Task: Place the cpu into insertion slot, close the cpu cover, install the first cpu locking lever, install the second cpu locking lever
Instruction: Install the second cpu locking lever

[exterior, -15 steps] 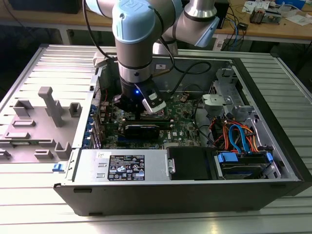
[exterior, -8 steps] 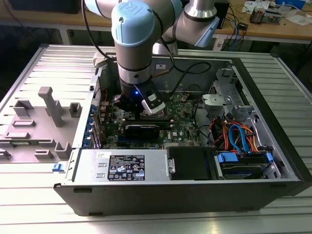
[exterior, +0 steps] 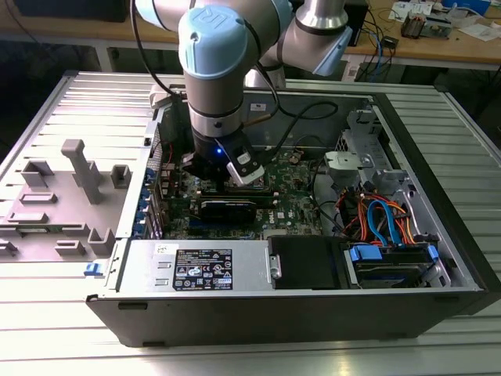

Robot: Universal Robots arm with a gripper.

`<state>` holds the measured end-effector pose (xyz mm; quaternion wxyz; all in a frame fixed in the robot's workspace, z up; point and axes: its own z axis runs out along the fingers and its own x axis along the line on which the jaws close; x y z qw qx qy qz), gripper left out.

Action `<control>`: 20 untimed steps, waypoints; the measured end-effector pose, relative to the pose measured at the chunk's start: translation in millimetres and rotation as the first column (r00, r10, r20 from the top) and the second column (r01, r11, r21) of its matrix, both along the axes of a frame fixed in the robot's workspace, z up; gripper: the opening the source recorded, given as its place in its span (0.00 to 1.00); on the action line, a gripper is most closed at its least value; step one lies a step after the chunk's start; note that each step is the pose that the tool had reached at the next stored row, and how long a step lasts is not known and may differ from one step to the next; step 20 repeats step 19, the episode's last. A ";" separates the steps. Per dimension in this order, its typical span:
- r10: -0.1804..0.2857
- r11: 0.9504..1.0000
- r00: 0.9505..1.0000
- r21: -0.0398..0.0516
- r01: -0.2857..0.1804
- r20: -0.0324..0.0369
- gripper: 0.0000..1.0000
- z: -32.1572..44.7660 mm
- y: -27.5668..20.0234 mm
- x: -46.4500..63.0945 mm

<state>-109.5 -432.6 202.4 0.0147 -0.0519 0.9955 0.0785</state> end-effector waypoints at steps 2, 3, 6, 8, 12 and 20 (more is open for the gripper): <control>0.000 1.000 1.000 0.003 0.000 0.000 0.11 -1.6 -0.1 0.1; 0.000 1.000 1.000 0.003 0.000 0.000 0.11 -1.6 -0.1 0.0; 0.000 1.000 1.000 0.004 0.000 0.001 0.11 2.3 -0.3 0.0; 0.000 1.000 1.000 0.003 0.000 0.000 0.11 8.4 -0.5 0.0; 0.000 1.000 1.000 0.003 0.000 0.000 0.11 16.1 -0.5 0.0; 0.000 1.000 1.000 0.003 0.000 0.000 0.11 19.3 -0.5 0.0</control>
